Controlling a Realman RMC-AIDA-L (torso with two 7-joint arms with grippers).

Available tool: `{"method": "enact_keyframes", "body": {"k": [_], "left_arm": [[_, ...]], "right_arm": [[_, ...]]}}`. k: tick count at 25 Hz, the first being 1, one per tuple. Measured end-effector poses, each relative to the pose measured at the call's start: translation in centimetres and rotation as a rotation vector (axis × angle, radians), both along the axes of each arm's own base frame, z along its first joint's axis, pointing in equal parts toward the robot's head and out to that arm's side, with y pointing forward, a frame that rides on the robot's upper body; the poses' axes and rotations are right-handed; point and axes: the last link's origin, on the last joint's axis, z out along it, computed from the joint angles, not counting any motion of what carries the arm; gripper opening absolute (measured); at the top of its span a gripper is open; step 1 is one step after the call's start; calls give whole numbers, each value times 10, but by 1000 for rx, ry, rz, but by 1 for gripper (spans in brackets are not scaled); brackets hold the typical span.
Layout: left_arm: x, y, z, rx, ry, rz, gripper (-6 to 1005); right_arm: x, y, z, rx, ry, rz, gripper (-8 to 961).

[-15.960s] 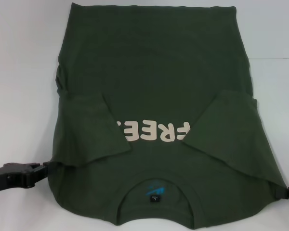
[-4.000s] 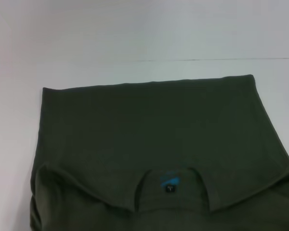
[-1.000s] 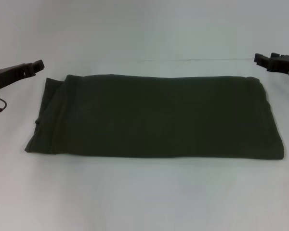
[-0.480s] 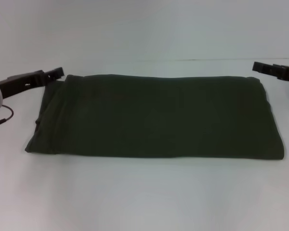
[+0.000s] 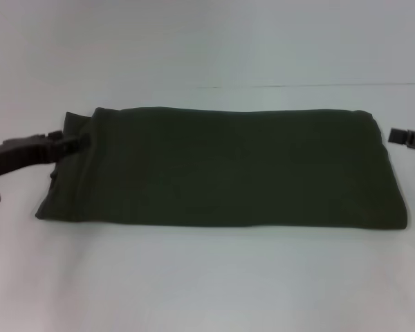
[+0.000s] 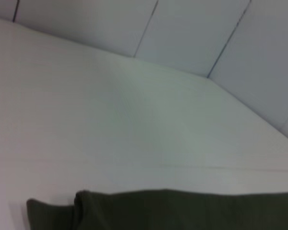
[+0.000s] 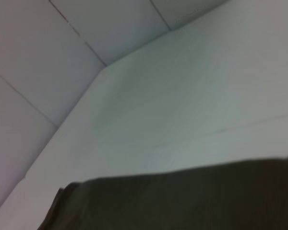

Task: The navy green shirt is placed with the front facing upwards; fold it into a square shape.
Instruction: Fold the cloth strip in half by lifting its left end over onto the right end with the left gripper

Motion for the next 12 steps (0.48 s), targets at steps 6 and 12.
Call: {"method": "enact_keyframes", "body": {"k": [6,12], "left_arm": [[-16,-24,5,-24,12,22,693],[-32,-40,6,-47,50,67,694]], "right_arm": [[9,-10,0,-68,-1,-57,820],[12,-10,2,-59,-11,-73,818]]}}
